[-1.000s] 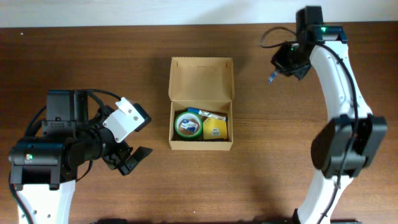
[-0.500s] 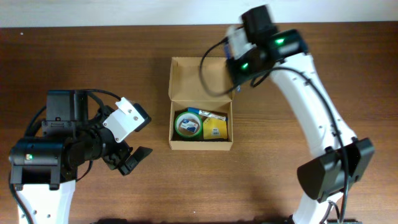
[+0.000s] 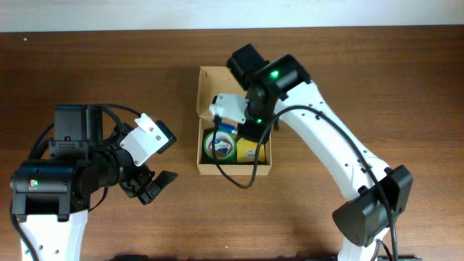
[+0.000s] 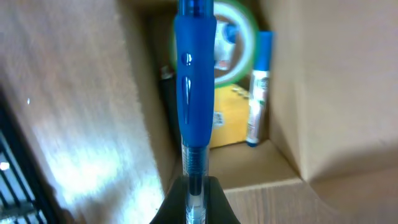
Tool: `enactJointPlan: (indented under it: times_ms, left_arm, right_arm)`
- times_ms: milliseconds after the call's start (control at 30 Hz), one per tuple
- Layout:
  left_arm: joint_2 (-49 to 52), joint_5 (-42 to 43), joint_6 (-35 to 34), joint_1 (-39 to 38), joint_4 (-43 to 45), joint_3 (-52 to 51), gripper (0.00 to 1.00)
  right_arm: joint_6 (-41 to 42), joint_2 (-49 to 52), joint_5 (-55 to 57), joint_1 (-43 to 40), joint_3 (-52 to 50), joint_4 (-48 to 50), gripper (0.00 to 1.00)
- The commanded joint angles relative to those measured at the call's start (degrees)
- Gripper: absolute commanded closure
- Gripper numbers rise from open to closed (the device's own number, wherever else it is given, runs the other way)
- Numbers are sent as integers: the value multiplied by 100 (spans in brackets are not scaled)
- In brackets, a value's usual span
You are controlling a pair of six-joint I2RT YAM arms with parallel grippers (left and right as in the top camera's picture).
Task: Pack container
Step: 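Lift the blue pen and carry it left over the box, then lower the blue pen into the box and open the right gripper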
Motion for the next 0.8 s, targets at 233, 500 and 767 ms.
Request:
enactJointPlan:
  times_ms: [233, 500, 767]
  left_arm:
    - [-7, 105, 76, 35, -2, 105, 1]
    - [-7, 105, 76, 35, -2, 105, 0]
    - [-7, 105, 76, 35, -2, 105, 1]
  right_arm:
    - [-599, -85, -35, 256, -1113, 496, 96]
    - [-599, -70, -35, 256, -1405, 813, 96]
    - [-597, 42, -52, 256, -1408, 811, 96]
